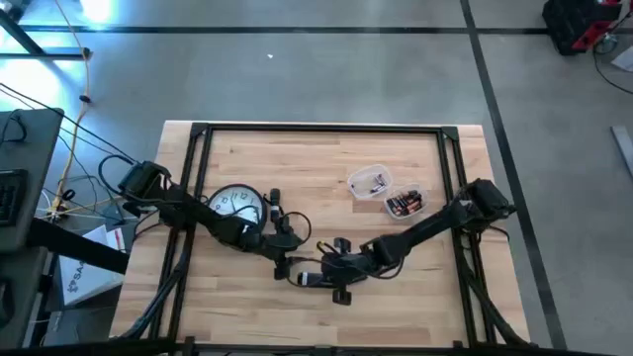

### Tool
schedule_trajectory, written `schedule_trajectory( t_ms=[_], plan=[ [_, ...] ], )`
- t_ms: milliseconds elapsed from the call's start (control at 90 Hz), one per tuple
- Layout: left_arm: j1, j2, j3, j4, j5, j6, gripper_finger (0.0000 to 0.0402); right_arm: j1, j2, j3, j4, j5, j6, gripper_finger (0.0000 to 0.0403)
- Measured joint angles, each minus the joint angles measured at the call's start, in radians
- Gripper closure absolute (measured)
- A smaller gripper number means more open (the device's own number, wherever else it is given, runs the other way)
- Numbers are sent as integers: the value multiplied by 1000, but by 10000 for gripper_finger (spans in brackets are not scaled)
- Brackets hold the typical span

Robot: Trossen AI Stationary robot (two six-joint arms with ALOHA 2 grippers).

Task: Insert battery
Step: Insert the silver battery into the black remote control battery compartment

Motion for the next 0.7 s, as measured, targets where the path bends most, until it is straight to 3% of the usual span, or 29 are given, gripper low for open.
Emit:
schedule_trajectory(
  t_ms=[700],
  plan=[
    [0, 0, 0, 3, -1, 0, 191, -12, 21, 1, -75, -44, -25, 403]
  ],
)
